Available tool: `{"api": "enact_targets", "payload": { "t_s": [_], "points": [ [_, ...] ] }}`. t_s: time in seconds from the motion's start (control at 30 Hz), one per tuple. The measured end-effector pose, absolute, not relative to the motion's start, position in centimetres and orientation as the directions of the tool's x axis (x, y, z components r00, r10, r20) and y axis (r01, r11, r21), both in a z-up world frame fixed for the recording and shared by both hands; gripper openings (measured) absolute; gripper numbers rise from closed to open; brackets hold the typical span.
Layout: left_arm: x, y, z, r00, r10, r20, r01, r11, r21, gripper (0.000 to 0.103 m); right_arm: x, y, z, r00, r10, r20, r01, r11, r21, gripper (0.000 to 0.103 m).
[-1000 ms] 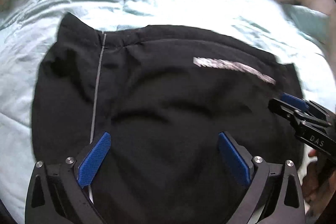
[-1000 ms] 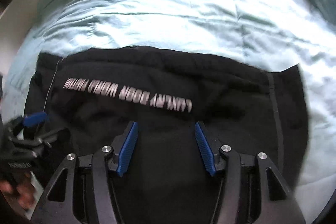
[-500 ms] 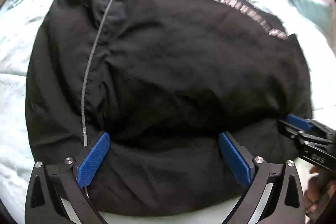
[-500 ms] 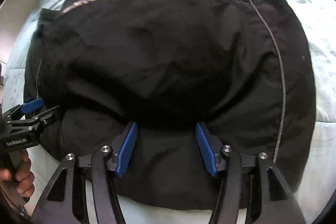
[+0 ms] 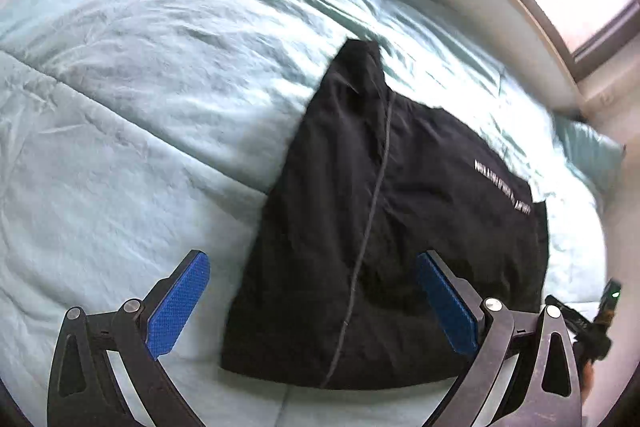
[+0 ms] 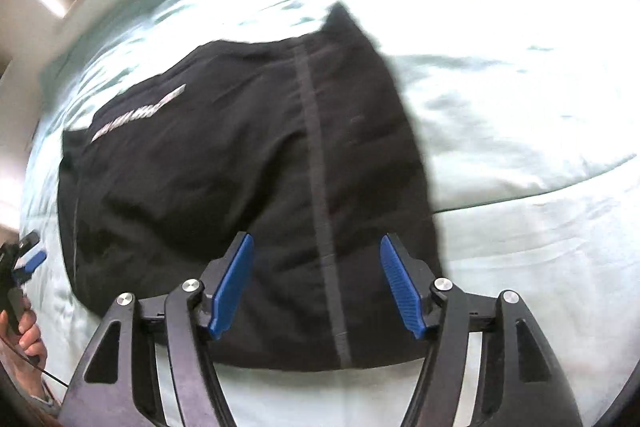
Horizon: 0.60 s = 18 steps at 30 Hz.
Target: Fold large clothes
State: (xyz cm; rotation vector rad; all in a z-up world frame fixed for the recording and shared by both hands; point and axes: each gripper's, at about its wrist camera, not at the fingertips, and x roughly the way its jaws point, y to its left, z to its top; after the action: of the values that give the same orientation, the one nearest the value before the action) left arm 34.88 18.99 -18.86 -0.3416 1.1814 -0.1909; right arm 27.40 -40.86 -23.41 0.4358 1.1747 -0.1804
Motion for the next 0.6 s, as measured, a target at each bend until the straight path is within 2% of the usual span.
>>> {"api": "enact_targets", "payload": {
  "t_s": [0.23, 0.43, 0.6],
  "points": [
    [38.8, 19.6, -22.0, 0.32, -0.395, -0.861, -0.03, 0.904, -0.426, 0.103, 28.9, -44.9, -24.9, 0.387, 0.086, -0.918, 0.378, 0.893, 0.243, 0.071],
    [42.3, 18.7, -26.6, 0.235, -0.541, -0.807, -0.04, 0.825, -0.564, 0.103, 30.4, -46.6, -27.5, 0.395, 0.221, -0.892, 0.365, 0.853, 0.373, 0.072],
    [44.0, 16.9, -29.5, 0.142, -0.618, -0.773, -0.014, 0.78, -0.626, 0.103, 31.8, -48.5, -30.3, 0.417, 0.384, -0.824, 0.354, 0.766, 0.537, 0.085]
  ]
}}
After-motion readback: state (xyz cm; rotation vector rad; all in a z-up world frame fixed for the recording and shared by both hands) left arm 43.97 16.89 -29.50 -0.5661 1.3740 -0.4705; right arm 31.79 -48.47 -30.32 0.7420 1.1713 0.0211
